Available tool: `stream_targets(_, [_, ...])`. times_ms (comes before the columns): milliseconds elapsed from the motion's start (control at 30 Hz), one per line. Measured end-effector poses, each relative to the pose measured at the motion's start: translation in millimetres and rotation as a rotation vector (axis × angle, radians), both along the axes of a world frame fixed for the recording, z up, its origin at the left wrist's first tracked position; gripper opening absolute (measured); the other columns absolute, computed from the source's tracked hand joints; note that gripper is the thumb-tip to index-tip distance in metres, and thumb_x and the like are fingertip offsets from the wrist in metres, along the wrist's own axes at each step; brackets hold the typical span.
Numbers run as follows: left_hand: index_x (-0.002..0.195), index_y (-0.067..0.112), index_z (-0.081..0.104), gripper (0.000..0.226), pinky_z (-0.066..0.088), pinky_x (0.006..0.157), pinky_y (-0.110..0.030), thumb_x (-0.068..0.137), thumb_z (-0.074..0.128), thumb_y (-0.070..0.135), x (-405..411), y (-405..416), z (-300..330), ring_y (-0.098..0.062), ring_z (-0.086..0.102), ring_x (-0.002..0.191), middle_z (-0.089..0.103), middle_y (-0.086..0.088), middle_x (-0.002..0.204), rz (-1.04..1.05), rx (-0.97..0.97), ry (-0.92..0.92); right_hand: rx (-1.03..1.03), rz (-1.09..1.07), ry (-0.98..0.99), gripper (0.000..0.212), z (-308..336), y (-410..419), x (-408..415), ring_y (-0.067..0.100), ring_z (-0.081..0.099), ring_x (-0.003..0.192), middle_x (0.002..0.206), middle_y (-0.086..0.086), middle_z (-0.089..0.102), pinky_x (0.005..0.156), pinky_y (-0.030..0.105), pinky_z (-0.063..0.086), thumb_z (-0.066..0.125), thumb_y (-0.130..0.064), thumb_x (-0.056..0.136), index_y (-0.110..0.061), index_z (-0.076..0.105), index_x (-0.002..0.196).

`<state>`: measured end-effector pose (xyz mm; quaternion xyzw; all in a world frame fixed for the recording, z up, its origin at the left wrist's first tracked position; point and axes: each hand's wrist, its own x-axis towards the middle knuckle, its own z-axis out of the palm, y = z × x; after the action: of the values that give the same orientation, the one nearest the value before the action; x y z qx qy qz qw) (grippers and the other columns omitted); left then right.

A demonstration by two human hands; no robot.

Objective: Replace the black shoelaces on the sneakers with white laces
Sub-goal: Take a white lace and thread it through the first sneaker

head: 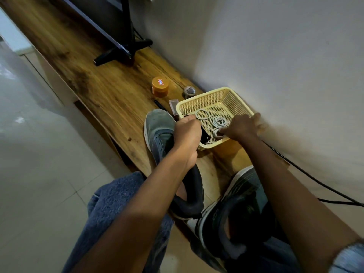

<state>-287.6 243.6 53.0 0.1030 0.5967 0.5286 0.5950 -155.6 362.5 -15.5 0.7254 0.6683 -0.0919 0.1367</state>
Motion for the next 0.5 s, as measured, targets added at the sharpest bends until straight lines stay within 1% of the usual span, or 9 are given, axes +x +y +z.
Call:
stream_targets(67, [0.101, 0.018, 0.057, 0.024, 0.039, 0.038, -0.005, 0.099, 0.041, 0.001, 1, 0, 1, 0.001, 0.051, 0.063, 0.057, 0.009, 0.074, 0.004, 0.001, -0.015, 0.003, 0.003, 0.008, 0.053, -2, -3, -3, 0.039, 0.024, 0.137, 0.126, 0.013, 0.052, 0.108, 0.054, 0.020, 0.070, -0.059, 0.074, -0.017, 0.057, 0.103])
stream_targets(133, [0.108, 0.016, 0.059, 0.025, 0.040, 0.039, -0.004, 0.099, 0.041, 0.001, 1, 1, -1, 0.000, 0.052, 0.066, 0.057, 0.008, 0.077, 0.012, -0.001, -0.024, 0.018, -0.035, 0.037, 0.056, 1, -5, -8, 0.038, 0.016, 0.139, 0.128, 0.012, 0.050, 0.109, 0.054, 0.019, 0.074, -0.051, 0.074, -0.015, 0.056, 0.114])
stream_targets(167, [0.113, 0.014, 0.060, 0.026, 0.041, 0.040, -0.005, 0.099, 0.042, 0.002, 0, 1, -1, -0.001, 0.052, 0.068, 0.057, 0.008, 0.078, 0.015, -0.002, -0.028, 0.028, -0.047, 0.038, 0.055, 3, -6, -10, 0.037, 0.015, 0.140, 0.127, 0.011, 0.050, 0.110, 0.054, 0.019, 0.076, -0.047, 0.074, -0.016, 0.055, 0.115])
stream_targets(233, [0.121, 0.011, 0.059, 0.028, 0.045, 0.048, -0.009, 0.099, 0.043, 0.004, 0, 1, -3, -0.003, 0.055, 0.074, 0.060, 0.006, 0.085, 0.005, -0.002, -0.027, 0.035, -0.077, 0.047, 0.046, -1, -3, -10, 0.036, 0.022, 0.138, 0.120, 0.010, 0.056, 0.109, 0.052, 0.025, 0.079, -0.041, 0.071, -0.018, 0.051, 0.100])
stream_targets(300, [0.130, 0.010, 0.056, 0.034, 0.044, 0.062, -0.016, 0.098, 0.045, 0.007, 1, 1, -4, -0.010, 0.058, 0.089, 0.063, 0.002, 0.104, -0.016, -0.006, -0.012, 0.045, -0.097, 0.087, 0.048, -6, 0, -9, 0.036, 0.034, 0.133, 0.108, 0.009, 0.061, 0.105, 0.050, 0.031, 0.082, -0.040, 0.067, -0.016, 0.045, 0.085])
stream_targets(333, [0.133, 0.011, 0.054, 0.036, 0.043, 0.065, -0.017, 0.098, 0.045, 0.008, 1, 2, -6, -0.012, 0.057, 0.096, 0.062, 0.000, 0.113, -0.019, -0.007, -0.005, 0.065, -0.099, 0.111, 0.049, -7, 1, -8, 0.036, 0.039, 0.130, 0.099, 0.009, 0.060, 0.103, 0.049, 0.033, 0.082, -0.042, 0.066, -0.014, 0.044, 0.081])
stream_targets(400, [0.134, 0.012, 0.053, 0.038, 0.043, 0.071, -0.019, 0.098, 0.045, 0.008, 2, 2, -7, -0.015, 0.056, 0.106, 0.061, -0.002, 0.123, -0.022, -0.004, 0.006, 0.130, -0.068, 0.112, 0.047, -3, 2, -4, 0.036, 0.044, 0.123, 0.085, 0.005, 0.055, 0.097, 0.046, 0.032, 0.078, -0.049, 0.068, -0.012, 0.052, 0.081])
stream_targets(433, [0.134, 0.012, 0.053, 0.038, 0.043, 0.077, -0.021, 0.098, 0.045, 0.008, 1, 3, -8, -0.016, 0.056, 0.110, 0.060, -0.003, 0.126, -0.022, -0.002, 0.012, 0.169, -0.061, 0.121, 0.045, 4, 0, -3, 0.035, 0.043, 0.122, 0.082, 0.003, 0.055, 0.091, 0.045, 0.029, 0.077, -0.051, 0.069, -0.013, 0.058, 0.084])
stream_targets(500, [0.134, 0.013, 0.054, 0.037, 0.042, 0.079, -0.021, 0.098, 0.045, 0.008, 2, 2, -9, -0.016, 0.056, 0.109, 0.060, -0.004, 0.127, -0.012, 0.011, 0.014, 0.242, -0.113, 0.276, 0.034, 26, -6, 0, 0.033, 0.038, 0.123, 0.085, 0.002, 0.058, 0.081, 0.041, 0.026, 0.078, -0.044, 0.071, -0.016, 0.065, 0.085])
